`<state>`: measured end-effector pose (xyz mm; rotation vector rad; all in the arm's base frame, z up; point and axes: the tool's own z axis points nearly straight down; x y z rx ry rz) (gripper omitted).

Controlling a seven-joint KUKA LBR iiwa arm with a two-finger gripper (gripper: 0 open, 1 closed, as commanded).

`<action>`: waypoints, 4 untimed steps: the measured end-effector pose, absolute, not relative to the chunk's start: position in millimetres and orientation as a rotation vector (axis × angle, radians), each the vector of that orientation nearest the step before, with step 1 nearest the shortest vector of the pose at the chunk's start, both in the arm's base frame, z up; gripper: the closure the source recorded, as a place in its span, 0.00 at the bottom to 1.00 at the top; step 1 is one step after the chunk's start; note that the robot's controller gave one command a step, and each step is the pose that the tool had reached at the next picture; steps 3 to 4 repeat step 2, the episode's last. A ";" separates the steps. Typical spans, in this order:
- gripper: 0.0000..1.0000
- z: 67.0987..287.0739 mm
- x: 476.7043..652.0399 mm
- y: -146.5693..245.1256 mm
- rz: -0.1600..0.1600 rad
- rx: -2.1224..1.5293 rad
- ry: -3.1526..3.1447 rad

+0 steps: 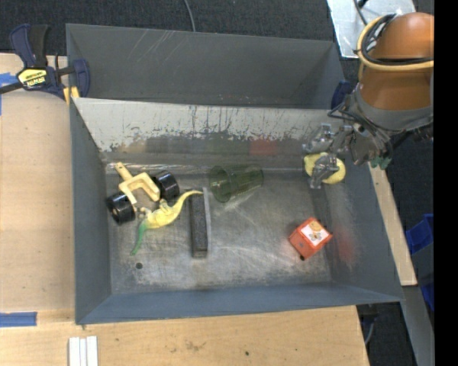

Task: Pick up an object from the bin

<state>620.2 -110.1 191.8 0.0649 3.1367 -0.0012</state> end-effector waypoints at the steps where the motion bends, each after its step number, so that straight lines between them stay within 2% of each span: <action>1: 1.00 191.8 620.2 -110.1 -0.001 0.064 3.137; 2: 1.00 224.5 620.6 -108.6 0.000 0.112 3.135; 4: 1.00 224.5 620.6 -108.6 0.000 0.112 3.135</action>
Offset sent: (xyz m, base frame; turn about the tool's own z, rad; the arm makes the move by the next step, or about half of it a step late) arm -0.0002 0.0027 0.0377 0.0346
